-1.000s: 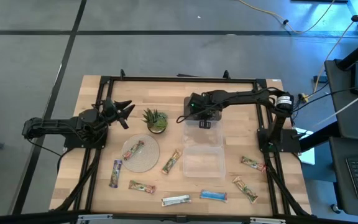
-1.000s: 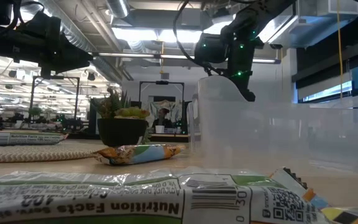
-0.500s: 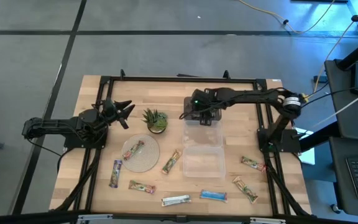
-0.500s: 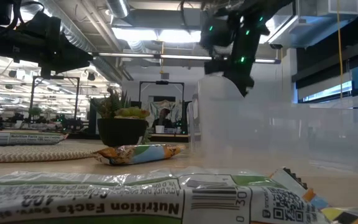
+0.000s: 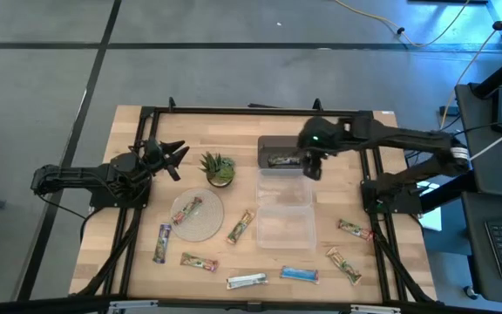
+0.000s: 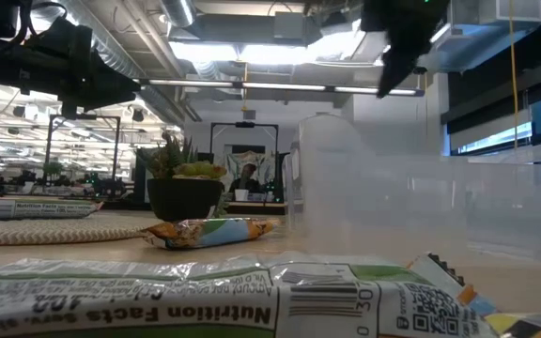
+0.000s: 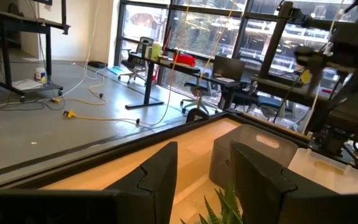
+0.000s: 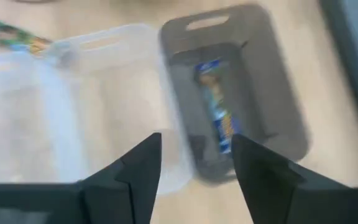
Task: Pick and place Granola Bars by type
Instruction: Put the red granola bar into the top transparent bin
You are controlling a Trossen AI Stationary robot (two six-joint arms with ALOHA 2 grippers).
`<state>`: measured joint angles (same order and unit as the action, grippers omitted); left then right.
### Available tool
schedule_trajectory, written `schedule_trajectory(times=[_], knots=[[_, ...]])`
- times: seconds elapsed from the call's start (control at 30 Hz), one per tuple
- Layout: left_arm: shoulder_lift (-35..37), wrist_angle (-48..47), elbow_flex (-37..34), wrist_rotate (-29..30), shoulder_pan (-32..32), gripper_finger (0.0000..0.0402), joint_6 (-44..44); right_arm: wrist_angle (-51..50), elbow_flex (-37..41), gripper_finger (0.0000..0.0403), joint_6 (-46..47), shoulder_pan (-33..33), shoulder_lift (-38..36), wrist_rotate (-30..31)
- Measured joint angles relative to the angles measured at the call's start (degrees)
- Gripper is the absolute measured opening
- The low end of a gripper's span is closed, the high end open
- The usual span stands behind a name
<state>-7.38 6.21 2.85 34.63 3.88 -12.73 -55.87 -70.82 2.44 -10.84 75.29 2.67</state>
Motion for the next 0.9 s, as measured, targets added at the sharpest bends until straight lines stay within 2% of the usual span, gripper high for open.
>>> schedule_trajectory(times=[0.23,0.37,0.5,0.7,0.9], knots=[[0.0,0.0,0.0,0.0,0.0,0.0139,-0.1,-17.4,1.1,0.0196,20.2,4.6,-4.9,-1.4],[0.0,0.0,0.0,0.0,0.0,0.0139,0.0,-24.2,1.1,0.0196,32.5,8.4,-5.8,-2.9],[0.0,0.0,0.0,0.3,0.0,0.0139,0.0,-26.5,1.1,0.0196,43.3,13.0,-5.9,-3.4],[0.0,0.0,0.0,0.4,0.0,0.0139,0.0,-27.2,1.1,0.0198,53.2,20.5,-5.9,-3.4],[0.0,0.0,0.0,0.4,0.0,0.0139,0.0,-29.7,1.1,0.0252,64.7,27.3,-5.7,-1.1]])
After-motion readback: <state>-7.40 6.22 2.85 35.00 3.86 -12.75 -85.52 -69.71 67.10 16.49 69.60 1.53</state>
